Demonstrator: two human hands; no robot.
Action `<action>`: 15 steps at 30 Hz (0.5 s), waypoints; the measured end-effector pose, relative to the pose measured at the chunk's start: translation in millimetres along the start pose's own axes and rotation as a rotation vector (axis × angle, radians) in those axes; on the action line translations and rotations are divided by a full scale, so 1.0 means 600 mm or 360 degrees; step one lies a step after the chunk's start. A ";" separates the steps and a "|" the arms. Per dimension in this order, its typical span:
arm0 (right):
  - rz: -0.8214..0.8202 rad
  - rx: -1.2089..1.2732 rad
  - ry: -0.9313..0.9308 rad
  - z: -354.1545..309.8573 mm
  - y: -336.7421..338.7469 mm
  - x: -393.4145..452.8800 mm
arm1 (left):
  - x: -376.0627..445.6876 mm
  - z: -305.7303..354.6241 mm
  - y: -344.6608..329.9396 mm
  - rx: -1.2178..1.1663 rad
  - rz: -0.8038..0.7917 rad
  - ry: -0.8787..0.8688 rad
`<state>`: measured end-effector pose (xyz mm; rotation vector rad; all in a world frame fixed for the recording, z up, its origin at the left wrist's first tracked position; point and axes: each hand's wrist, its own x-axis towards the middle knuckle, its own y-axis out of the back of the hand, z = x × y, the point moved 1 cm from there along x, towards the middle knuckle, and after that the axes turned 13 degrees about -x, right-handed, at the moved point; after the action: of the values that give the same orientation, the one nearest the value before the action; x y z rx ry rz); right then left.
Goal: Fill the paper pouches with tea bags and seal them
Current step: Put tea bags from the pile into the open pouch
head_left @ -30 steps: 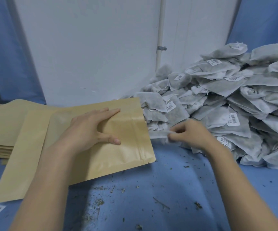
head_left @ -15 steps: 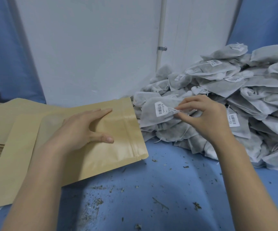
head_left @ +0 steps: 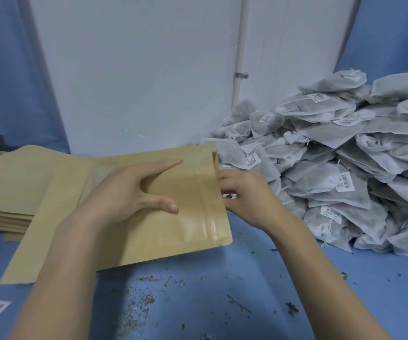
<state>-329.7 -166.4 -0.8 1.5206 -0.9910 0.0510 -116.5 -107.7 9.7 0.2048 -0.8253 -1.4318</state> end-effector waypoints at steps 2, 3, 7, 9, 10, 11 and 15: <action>-0.0030 -0.0061 -0.0087 -0.004 -0.008 0.010 | 0.001 0.006 -0.007 -0.0034 -0.0051 -0.0053; -0.0066 -0.0059 -0.0194 -0.003 -0.016 0.020 | 0.001 0.009 -0.010 -0.0064 -0.0071 -0.0076; -0.0325 0.0103 -0.0485 0.016 -0.048 0.053 | 0.003 0.013 -0.014 -0.0121 -0.0067 -0.0133; -0.0337 0.0662 -0.0736 0.003 -0.049 0.083 | 0.003 0.010 -0.012 -0.0104 -0.0020 -0.0107; -0.0391 0.0656 -0.0711 -0.007 -0.045 0.090 | 0.003 0.007 -0.009 -0.0086 0.0008 -0.0087; -0.0452 0.0644 -0.0675 -0.012 -0.041 0.094 | 0.001 0.004 -0.006 -0.0061 0.0049 -0.0072; 0.0204 0.0766 -0.0577 0.022 -0.033 0.108 | -0.005 -0.014 0.015 0.0046 0.0252 0.0057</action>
<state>-283.8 -215.0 16.9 1.9447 -1.4394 0.1136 -104.0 -106.2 7.5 0.1823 -0.8152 -1.2650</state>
